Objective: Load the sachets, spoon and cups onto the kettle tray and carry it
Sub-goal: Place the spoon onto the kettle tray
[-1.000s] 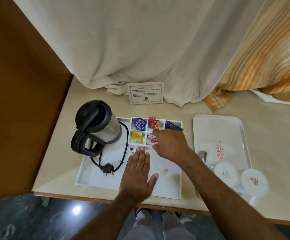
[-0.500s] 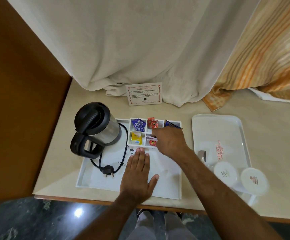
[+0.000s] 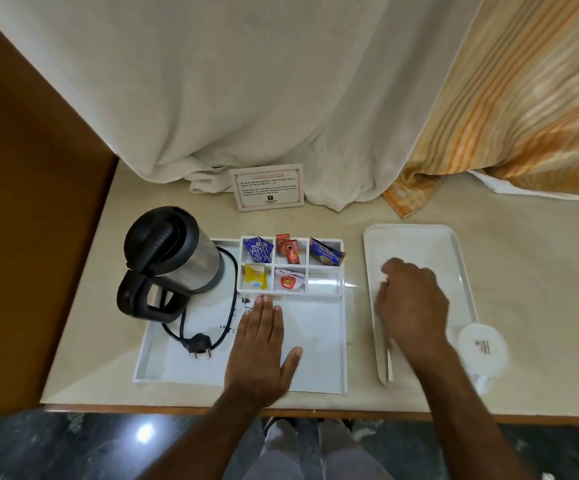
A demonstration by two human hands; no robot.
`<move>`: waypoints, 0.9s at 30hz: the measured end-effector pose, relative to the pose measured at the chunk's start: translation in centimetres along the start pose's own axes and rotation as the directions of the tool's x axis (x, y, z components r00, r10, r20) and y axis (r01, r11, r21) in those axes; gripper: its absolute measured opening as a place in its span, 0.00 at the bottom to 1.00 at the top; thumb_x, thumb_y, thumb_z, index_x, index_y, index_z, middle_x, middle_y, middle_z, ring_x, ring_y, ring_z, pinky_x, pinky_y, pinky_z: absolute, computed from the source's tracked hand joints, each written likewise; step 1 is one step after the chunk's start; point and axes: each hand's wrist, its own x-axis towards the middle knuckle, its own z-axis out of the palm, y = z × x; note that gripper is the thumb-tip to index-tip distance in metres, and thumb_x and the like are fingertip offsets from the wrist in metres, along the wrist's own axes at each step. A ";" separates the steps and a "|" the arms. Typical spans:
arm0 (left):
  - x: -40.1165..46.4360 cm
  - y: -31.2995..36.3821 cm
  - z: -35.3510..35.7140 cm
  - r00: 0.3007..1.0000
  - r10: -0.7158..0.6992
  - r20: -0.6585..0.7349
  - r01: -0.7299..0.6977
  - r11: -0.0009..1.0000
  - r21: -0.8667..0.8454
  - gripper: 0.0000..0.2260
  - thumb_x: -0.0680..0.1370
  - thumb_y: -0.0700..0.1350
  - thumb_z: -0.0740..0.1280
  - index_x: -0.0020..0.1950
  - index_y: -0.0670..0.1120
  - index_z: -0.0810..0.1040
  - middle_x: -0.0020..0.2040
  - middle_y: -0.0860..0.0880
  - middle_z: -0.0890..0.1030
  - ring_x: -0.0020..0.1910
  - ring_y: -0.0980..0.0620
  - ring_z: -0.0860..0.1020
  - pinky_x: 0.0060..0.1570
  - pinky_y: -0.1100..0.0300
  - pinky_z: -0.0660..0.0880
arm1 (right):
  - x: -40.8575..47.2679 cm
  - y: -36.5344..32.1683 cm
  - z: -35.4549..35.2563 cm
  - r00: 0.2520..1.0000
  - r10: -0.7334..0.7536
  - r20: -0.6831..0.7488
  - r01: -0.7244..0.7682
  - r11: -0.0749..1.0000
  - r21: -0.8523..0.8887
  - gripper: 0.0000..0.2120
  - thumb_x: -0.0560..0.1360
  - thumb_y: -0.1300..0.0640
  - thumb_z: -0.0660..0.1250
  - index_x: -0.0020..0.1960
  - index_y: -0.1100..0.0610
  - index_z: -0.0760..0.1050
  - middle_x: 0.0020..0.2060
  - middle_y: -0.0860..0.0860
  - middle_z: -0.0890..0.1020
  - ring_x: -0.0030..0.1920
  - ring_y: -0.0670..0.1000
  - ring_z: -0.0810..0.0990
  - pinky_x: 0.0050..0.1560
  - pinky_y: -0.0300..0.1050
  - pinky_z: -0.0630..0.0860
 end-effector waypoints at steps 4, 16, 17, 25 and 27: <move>-0.1 0.0 -0.2 1.000 -0.004 0.014 0.004 1.000 0.001 0.37 0.80 0.65 0.45 0.80 0.40 0.47 0.80 0.39 0.45 0.79 0.44 0.41 0.75 0.47 0.45 | 2.0 2.4 0.3 0.915 0.060 0.399 -0.008 0.991 -0.130 0.10 0.70 0.49 0.67 0.48 0.53 0.76 0.44 0.50 0.81 0.46 0.55 0.78 0.46 0.46 0.66; 0.0 0.0 -0.2 1.000 0.001 0.012 -0.001 1.000 0.006 0.37 0.80 0.65 0.46 0.80 0.40 0.47 0.80 0.39 0.45 0.79 0.44 0.42 0.76 0.48 0.44 | 3.2 1.1 -0.4 0.925 -0.055 0.376 -0.128 0.886 0.446 0.09 0.69 0.59 0.71 0.34 0.47 0.78 0.33 0.44 0.81 0.37 0.47 0.79 0.35 0.40 0.71; 0.0 0.0 -0.2 1.000 0.003 0.012 -0.004 1.000 0.008 0.37 0.80 0.65 0.45 0.80 0.40 0.47 0.80 0.39 0.45 0.79 0.43 0.42 0.76 0.47 0.44 | 2.6 0.1 -0.3 0.929 -0.061 0.365 -0.132 0.866 0.483 0.08 0.68 0.60 0.71 0.34 0.48 0.78 0.32 0.44 0.82 0.35 0.46 0.79 0.33 0.39 0.70; 0.0 0.0 -0.1 1.000 -0.001 0.008 0.001 1.000 -0.004 0.37 0.81 0.65 0.46 0.79 0.40 0.49 0.80 0.39 0.47 0.79 0.43 0.44 0.76 0.49 0.43 | -3.2 -4.5 4.6 0.985 0.002 0.173 -0.048 0.965 0.257 0.06 0.72 0.57 0.68 0.46 0.47 0.75 0.40 0.47 0.83 0.41 0.51 0.79 0.49 0.46 0.74; 0.1 0.0 -0.2 1.000 0.010 0.002 -0.010 1.000 -0.008 0.36 0.81 0.64 0.48 0.79 0.39 0.51 0.80 0.38 0.50 0.79 0.43 0.46 0.75 0.49 0.44 | -4.2 -4.7 5.7 0.999 0.020 0.046 -0.032 0.958 0.284 0.04 0.73 0.56 0.68 0.44 0.49 0.74 0.37 0.48 0.82 0.37 0.51 0.76 0.44 0.46 0.71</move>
